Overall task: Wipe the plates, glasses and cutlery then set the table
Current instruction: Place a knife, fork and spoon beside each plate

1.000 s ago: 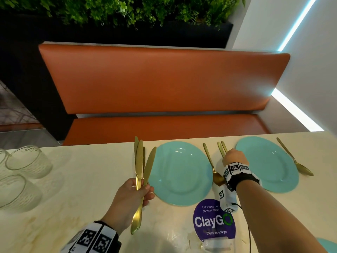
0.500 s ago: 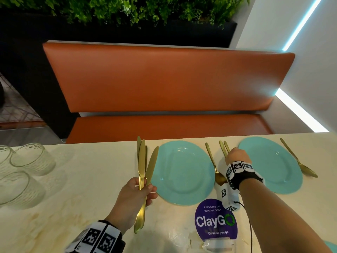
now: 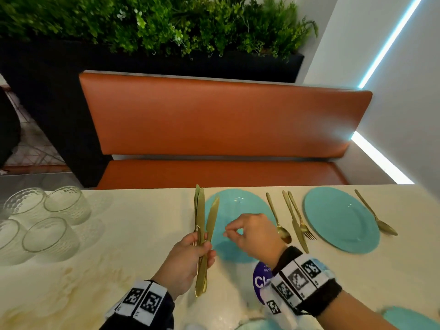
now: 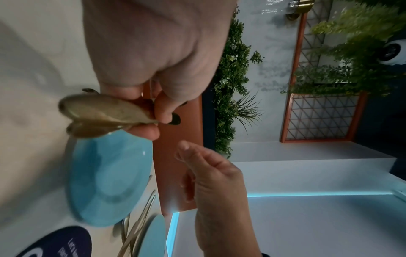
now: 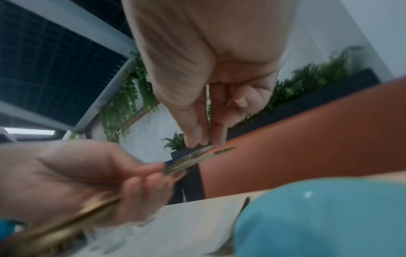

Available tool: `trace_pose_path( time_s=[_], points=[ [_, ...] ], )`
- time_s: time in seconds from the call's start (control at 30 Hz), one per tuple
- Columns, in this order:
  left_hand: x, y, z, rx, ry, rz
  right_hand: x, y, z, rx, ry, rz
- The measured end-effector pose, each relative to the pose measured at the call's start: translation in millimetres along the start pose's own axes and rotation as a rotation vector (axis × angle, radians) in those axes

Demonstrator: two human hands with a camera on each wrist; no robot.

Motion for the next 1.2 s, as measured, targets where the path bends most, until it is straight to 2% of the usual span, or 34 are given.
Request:
trace_pose_path(
  time_s=[0.13, 0.23, 0.37, 0.6, 0.7, 0.77, 0.8, 0.87, 0.97, 1.03, 1.1, 1.2],
  points=[
    [10, -3, -18, -0.015, -0.053, 0.057, -15, -35, -29, 0.206, 0.098, -0.113],
    [29, -5, -32, -0.051, -0.115, 0.228, -28, -59, -47, 0.335, 0.034, -0.237],
    [62, -9, -56, -0.03, -0.171, 0.386, -44, -91, -67, 0.37, -0.009, -0.289],
    [110, -13, -79, 0.066, -0.225, 0.482, -84, -139, -90, 0.369, -0.059, -0.375],
    [133, -7, -77, 0.087, -0.19, 0.446, -98, -149, -85, 0.253, -0.049, -0.365],
    [152, 4, -68, 0.022, -0.078, 0.458, -97, -157, -79, 0.15, 0.02, -0.274],
    [162, 11, -64, -0.025, -0.017, 0.458, -95, -157, -73, 0.071, 0.021, -0.218],
    [179, 23, -56, -0.094, 0.063, 0.41, -92, -150, -58, -0.186, 0.04, -0.054],
    [195, 35, -47, -0.136, 0.1, 0.337, -94, -135, -27, -0.508, 0.1, 0.177],
    [199, 41, -42, -0.175, 0.104, 0.303, -107, -121, -1, -0.626, 0.011, 0.182],
    [201, 49, -36, -0.209, 0.105, 0.272, -118, -104, 22, -0.754, 0.03, 0.217],
    [203, 58, -26, -0.232, 0.109, 0.243, -132, -89, 51, -0.864, 0.047, 0.292]
  ],
)
Point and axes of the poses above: each hand's wrist, its own z-axis towards the middle knuckle, its own x-axis out of the back of the hand, y = z × x, the point moved 3 cm from there along z, towards the middle knuckle, and after that the axes turned 7 degrees about z, right-handed, at the moved point
